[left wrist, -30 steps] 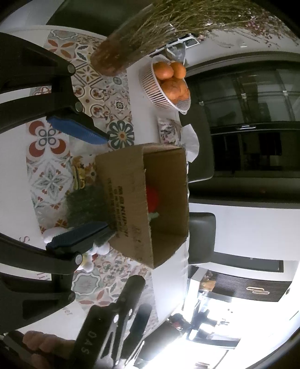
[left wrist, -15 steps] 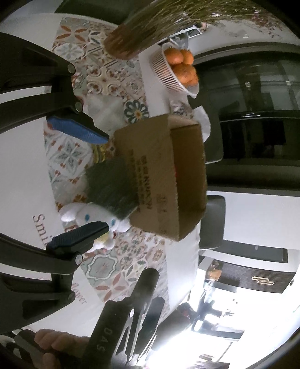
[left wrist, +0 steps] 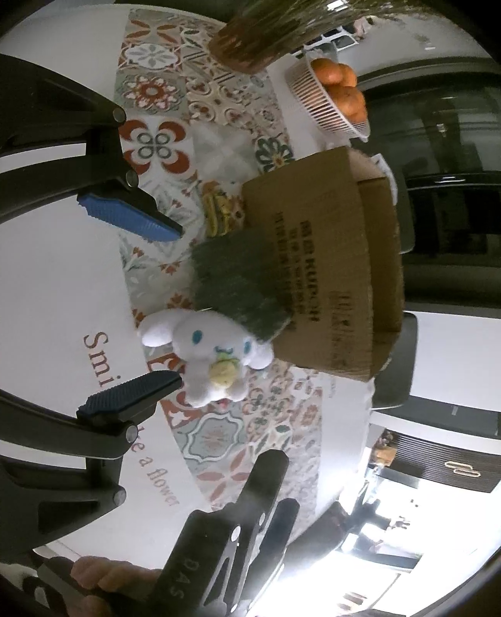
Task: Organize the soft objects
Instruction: 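Move both tools back toward the white plush bunny and red snack packet, then grasp the white plush bunny with the left tool while the right tool grasps the red snack packet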
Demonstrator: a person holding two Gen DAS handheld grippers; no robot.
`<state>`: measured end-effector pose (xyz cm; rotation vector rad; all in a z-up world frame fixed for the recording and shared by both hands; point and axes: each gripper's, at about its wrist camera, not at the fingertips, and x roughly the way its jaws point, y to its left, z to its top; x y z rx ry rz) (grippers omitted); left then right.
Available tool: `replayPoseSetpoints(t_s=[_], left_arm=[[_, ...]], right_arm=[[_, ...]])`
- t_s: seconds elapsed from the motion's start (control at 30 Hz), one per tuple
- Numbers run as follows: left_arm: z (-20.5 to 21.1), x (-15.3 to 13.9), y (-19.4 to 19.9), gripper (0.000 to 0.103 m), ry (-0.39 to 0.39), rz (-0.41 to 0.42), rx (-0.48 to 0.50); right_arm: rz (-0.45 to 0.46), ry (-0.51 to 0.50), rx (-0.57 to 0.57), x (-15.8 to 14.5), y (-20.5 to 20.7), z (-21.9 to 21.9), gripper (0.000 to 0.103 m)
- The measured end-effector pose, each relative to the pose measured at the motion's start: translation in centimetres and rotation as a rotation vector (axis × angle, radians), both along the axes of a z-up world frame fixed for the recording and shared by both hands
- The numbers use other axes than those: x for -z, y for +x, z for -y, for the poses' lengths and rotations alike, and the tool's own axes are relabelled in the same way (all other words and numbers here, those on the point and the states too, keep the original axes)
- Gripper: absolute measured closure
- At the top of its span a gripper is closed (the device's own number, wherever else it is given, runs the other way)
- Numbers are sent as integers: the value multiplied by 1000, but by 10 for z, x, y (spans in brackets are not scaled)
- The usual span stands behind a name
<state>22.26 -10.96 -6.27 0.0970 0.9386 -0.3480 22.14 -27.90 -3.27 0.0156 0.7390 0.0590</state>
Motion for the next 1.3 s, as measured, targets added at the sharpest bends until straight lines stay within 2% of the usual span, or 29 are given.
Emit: replayPoseSetpoints(t_s=[0.2,0.57,0.9,1.3], left_arm=[[11,23,1,34,11,-70,-3],[24,55,9,35,34,-130,-20],[25,76,19,35,15,-134,-51],[31,89,31,35,24,-133,-71]], right_arm=[[-39,-8,-4,19,2,11,29],[-129,-30,-9,57,13,26,29],[-185,-67,-39,88,31,29,29],[-258,-58,-102,114,53,31,29]])
